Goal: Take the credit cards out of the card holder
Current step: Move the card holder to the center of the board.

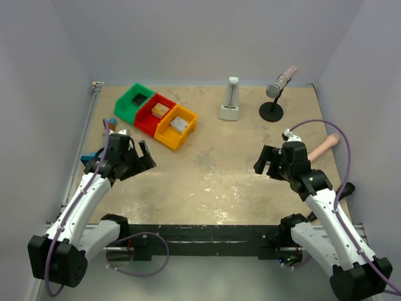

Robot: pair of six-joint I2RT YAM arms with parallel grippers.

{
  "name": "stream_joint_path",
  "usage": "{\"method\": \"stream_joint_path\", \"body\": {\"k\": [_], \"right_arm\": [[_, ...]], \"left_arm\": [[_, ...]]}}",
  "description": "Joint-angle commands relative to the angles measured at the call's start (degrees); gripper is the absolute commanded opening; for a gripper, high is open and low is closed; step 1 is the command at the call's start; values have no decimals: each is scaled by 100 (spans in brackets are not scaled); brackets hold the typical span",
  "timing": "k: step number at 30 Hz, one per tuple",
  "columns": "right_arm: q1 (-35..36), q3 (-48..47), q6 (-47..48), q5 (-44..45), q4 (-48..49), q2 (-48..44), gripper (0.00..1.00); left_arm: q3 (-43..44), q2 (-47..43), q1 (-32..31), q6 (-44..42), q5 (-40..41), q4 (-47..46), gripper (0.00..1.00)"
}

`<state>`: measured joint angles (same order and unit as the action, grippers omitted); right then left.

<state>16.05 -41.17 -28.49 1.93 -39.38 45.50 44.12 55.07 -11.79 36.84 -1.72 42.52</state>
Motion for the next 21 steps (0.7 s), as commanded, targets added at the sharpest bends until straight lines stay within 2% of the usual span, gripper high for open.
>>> {"method": "stream_joint_path", "body": {"k": [1, 3, 6, 10, 14, 19, 20, 21], "right_arm": [[-23, -207, -147, 543, -105, -102, 91], [-23, -216, -78, 703, -62, -59, 91], [-23, -251, 124, 265, 71, 73, 90], [-32, -314, -24, 9, 87, 22, 87], [-85, -242, -156, 166, 343, -24, 83], [-557, -498, -296, 247, 316, 346, 88], [-760, -480, -402, 116, 395, 389, 96], [-1023, -454, -507, -69, 491, 451, 99]], "left_arm": [[44, -172, -34, -54, 22, -95, 99], [1, -224, -51, -89, -48, -139, 99], [-70, -356, -209, -89, -66, -200, 95], [-114, -541, -1218, 103, 645, -130, 91], [-219, -602, -1633, 262, 726, -86, 92], [-342, -848, -1660, 280, 664, -139, 93], [-351, -892, -1668, 297, 664, -130, 93], [-412, -927, -1668, 324, 664, -130, 93]]}}
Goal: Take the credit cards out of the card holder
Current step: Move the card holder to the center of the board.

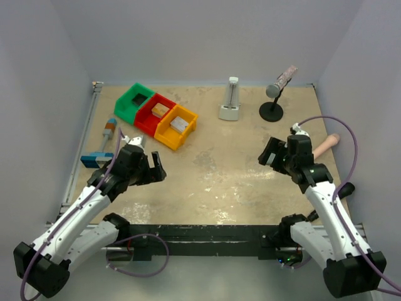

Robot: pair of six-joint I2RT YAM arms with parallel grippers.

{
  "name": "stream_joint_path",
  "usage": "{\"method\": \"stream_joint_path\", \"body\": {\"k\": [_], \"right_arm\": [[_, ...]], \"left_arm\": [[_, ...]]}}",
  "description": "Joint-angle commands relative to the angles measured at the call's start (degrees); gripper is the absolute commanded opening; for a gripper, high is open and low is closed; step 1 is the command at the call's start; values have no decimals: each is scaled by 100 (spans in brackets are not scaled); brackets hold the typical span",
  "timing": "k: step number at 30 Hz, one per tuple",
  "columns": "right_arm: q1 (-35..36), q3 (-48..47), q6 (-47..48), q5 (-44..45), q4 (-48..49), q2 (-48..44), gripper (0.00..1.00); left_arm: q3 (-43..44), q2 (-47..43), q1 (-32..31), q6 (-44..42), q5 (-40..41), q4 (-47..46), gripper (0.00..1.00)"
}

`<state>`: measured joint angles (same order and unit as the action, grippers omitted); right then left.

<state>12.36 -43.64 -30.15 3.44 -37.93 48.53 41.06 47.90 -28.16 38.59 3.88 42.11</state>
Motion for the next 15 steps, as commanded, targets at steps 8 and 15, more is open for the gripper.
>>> {"method": "stream_joint_path", "body": {"k": [8, 15], "right_arm": [[-1674, -575, -1045, -125, 409, 1078, 92], [-1878, -787, -1300, 244, 523, 1791, 86]], "left_arm": [[-467, -658, -23, 342, 16, -18, 92], [-371, -914, -31, 439, 183, 157, 92]]}}
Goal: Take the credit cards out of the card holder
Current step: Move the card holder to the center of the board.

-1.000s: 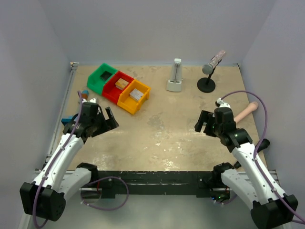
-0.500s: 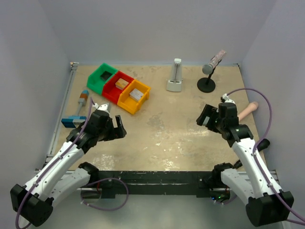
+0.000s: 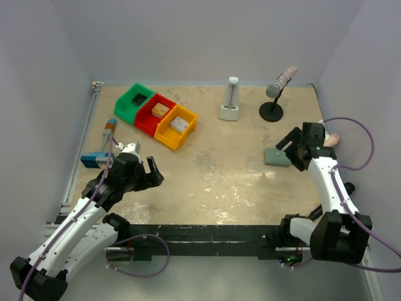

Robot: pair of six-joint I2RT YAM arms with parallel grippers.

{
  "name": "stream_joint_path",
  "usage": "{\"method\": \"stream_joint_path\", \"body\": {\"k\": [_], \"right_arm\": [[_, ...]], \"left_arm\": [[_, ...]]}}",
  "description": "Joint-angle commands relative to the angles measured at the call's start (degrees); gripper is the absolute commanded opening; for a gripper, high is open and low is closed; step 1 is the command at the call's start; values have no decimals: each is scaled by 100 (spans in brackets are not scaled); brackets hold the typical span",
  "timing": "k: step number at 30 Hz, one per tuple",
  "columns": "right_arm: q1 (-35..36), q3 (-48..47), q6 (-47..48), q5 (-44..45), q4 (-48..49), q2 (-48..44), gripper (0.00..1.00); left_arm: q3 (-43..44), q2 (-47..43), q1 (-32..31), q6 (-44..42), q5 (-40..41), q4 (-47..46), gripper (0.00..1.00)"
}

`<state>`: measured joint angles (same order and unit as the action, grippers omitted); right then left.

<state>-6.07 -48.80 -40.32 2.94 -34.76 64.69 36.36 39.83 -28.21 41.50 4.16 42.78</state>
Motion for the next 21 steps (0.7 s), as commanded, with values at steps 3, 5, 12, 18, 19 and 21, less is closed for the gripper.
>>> {"method": "stream_joint_path", "body": {"k": [3, 5, 12, 18, 19, 21], "right_arm": [[-44, -323, -293, 505, 251, 377, 85], [-53, -402, -232, 759, 225, 527, 86], [-96, -754, 15, 919, 22, 1107, 85], [-202, -929, -20, 805, -91, 1599, 84], [-219, -982, -38, 770, -118, 1678, 84], [-228, -1088, -38, 752, -145, 1775, 83]], "left_arm": [[135, -125, -18, 253, 339, 186, 92], [100, -90, -18, 324, 357, 143, 92], [-278, -125, -10, 482, 103, -217, 91], [-305, -90, -18, 447, -319, -473, 89], [-287, -29, -18, 404, -381, -499, 89], [-235, 77, -18, 359, -529, -525, 89]]}}
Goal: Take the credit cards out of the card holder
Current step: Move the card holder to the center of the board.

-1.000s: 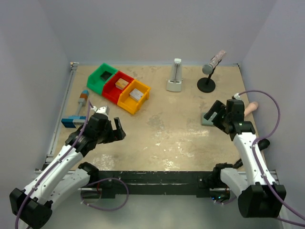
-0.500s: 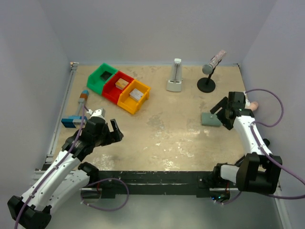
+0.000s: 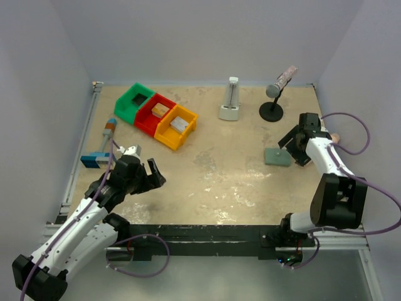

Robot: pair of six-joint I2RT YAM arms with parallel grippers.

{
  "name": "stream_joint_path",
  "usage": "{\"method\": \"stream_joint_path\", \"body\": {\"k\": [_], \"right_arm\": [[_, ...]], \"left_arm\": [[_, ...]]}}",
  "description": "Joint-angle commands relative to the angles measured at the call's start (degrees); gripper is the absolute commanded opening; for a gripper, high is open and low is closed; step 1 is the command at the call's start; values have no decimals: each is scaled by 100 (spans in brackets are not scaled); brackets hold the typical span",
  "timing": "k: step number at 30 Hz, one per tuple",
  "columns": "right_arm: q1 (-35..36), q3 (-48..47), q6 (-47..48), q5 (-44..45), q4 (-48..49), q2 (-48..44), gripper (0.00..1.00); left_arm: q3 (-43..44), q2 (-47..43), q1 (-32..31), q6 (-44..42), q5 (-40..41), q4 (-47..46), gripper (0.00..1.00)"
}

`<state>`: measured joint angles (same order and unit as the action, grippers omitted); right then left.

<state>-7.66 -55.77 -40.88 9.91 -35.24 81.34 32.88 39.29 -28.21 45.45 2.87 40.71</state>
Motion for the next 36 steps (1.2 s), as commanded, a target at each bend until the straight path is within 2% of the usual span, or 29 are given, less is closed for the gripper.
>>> {"method": "stream_joint_path", "body": {"k": [1, 8, 16, 26, 32, 36], "right_arm": [[-78, -434, 2, 29, -123, 171, 83], [-139, -786, -595, -314, -536, 663, 83], [-271, -725, -1264, -613, -448, 945, 83], [-262, -1076, -1212, -631, -694, 1340, 82], [-254, -1366, -1080, -552, -984, 1534, 77], [-201, -1490, -1001, -473, -1090, 1648, 70]], "left_arm": [[148, 175, -18, -45, -454, -344, 89], [60, 325, -18, 122, -797, -617, 88], [-115, 273, -18, 289, -920, -678, 87], [-239, 421, -18, 394, -1069, -915, 86], [-309, 501, -18, 473, -1175, -1109, 84], [-326, 483, -18, 491, -1158, -1100, 84]]}}
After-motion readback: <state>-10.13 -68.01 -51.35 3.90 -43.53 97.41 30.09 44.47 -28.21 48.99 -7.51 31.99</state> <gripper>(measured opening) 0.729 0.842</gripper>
